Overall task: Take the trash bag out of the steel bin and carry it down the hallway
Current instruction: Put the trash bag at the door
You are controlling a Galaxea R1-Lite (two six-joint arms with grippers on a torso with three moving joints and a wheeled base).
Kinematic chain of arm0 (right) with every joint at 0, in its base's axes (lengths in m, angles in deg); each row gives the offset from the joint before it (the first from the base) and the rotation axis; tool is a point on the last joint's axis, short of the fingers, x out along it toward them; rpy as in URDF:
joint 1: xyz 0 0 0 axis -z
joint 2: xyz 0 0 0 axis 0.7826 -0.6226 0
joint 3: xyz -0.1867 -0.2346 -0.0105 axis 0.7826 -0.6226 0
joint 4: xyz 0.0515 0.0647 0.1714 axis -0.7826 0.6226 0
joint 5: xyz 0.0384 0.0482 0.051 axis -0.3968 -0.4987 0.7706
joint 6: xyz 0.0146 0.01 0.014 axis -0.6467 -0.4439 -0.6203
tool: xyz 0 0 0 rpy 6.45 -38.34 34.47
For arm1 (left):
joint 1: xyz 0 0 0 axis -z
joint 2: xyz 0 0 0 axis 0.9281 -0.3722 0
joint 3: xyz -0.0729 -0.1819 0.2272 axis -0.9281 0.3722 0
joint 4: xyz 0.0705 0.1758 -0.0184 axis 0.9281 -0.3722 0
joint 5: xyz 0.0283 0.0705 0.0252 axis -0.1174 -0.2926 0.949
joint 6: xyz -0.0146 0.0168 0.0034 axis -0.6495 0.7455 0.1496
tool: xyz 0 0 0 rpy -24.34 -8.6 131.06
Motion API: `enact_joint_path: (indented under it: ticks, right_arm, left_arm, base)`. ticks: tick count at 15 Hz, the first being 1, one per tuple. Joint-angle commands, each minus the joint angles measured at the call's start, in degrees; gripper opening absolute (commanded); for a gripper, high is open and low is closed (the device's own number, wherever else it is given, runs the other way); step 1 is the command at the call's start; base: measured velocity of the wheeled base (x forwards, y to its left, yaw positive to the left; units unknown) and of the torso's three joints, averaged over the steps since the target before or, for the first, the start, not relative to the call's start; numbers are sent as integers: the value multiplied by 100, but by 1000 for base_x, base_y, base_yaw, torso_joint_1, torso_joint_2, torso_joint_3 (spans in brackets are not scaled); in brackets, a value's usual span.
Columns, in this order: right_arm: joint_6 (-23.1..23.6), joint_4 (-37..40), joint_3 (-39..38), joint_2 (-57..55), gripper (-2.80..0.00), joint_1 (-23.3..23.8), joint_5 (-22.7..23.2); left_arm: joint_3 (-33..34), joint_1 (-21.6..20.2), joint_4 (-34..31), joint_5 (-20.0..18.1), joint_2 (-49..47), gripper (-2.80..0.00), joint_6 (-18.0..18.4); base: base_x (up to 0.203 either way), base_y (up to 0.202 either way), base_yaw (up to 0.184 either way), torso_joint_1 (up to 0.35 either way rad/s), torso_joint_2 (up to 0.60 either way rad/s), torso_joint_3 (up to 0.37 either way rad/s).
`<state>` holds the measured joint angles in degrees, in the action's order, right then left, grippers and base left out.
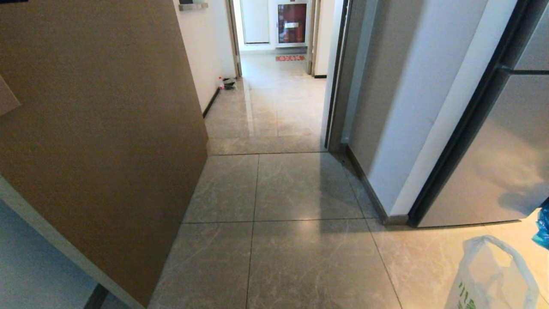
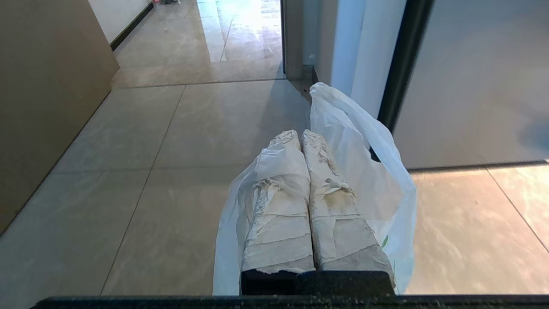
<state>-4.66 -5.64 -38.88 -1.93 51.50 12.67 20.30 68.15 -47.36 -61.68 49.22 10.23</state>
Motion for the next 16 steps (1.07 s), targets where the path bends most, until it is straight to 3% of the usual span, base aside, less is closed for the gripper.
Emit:
enact_joint_path:
  ticks: [1, 16]
  right_arm:
    - [1, -4, -176, 1, -280, 0, -1]
    - [1, -4, -176, -7, -280, 0, 8]
  left_arm:
    - [9, 0, -3, 0, 0, -280, 0]
    - [0, 0, -3, 9, 0, -280, -35]
  base:
    - [192, 0, -1, 6, -2, 2]
    - [193, 0, 0, 2, 2, 2]
